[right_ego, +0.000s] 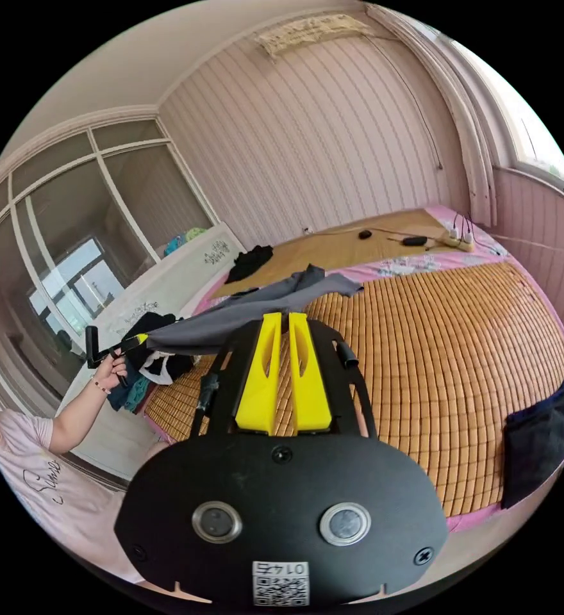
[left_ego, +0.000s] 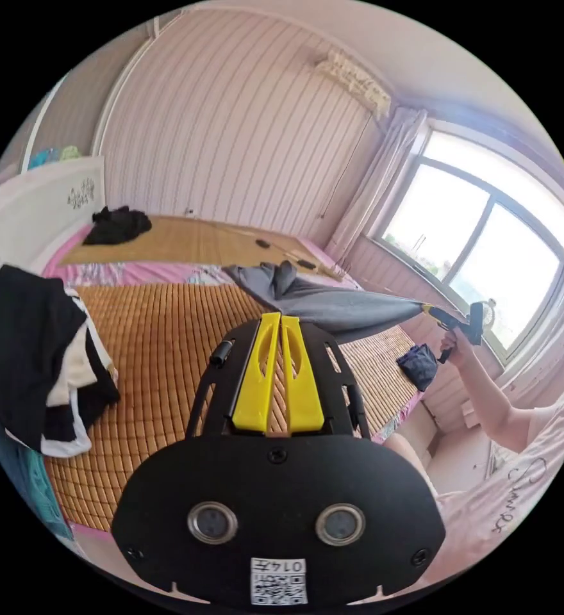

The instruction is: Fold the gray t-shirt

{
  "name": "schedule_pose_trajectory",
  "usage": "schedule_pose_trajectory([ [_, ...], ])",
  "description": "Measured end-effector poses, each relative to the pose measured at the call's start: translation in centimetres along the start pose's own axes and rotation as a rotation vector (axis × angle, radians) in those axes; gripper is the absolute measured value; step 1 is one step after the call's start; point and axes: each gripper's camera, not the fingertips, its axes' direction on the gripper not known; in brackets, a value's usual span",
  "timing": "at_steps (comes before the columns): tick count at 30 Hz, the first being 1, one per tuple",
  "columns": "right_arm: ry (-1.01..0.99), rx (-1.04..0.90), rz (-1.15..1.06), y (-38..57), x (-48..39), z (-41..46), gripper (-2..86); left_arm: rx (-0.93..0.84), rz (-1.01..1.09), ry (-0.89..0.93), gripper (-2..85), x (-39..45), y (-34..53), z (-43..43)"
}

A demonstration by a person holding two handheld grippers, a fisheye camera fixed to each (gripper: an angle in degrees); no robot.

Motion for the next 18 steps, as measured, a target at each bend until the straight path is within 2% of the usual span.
schedule_pose_trajectory([
  [4, 0.055, -0.179, 0.172, 5.9, 3.1, 6.1, 1.3, -0.189, -0.103, -0.038, -1.0, -3.0, 5.3, 6.4],
  [9, 0.090, -0.354, 0.282, 11.4, 4.5, 9.1, 1.4, -0.447, -0.030, -0.111, -1.0, -3.4, 11.0, 11.2],
  [12, 0.101, -0.411, 0.303, 13.2, 4.0, 9.0, 1.4, -0.503, -0.038, -0.068, -1.0, -3.4, 13.0, 11.5],
  [18, 0.059, -0.399, 0.410, 15.1, 3.1, 8.0, 1.4, -0.548, -0.019, -0.030, -1.0, -3.1, 16.2, 10.6],
])
